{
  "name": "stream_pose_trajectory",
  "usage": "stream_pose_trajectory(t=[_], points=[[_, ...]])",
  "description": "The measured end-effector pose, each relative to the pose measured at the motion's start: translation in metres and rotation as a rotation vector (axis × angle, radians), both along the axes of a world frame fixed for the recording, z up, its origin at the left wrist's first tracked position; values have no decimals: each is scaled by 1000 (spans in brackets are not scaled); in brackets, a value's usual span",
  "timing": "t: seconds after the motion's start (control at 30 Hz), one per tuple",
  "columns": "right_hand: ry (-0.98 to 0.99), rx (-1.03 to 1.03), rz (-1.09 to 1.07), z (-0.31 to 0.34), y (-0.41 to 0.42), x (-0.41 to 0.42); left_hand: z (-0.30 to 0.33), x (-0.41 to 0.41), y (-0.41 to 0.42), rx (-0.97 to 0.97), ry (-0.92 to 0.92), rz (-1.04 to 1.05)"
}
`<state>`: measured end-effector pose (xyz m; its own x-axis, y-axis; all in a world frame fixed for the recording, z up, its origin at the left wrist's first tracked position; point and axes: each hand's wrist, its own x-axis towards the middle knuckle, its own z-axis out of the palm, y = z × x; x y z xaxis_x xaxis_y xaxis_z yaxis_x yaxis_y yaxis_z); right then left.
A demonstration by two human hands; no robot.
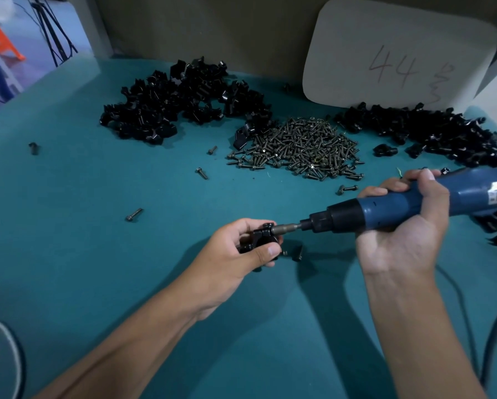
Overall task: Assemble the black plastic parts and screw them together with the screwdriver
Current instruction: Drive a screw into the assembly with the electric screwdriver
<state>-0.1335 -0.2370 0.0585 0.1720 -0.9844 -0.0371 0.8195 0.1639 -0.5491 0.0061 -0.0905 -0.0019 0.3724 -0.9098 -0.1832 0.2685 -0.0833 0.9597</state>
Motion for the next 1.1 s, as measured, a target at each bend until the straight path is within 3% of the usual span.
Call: stream_pose_trajectory(t=[0.53,0.67,0.9,1.1], points=[[5,-31,26,3,1,-2,4,0,1,28,51,-30],[2,-89,73,7,2,-4,7,-2,3,63,167,-76],[-62,-172,212,14,-2,-12,14,0,3,59,295,-125],[-298,-154,341,18,-19,-31,15,0,3,23,374,-165]])
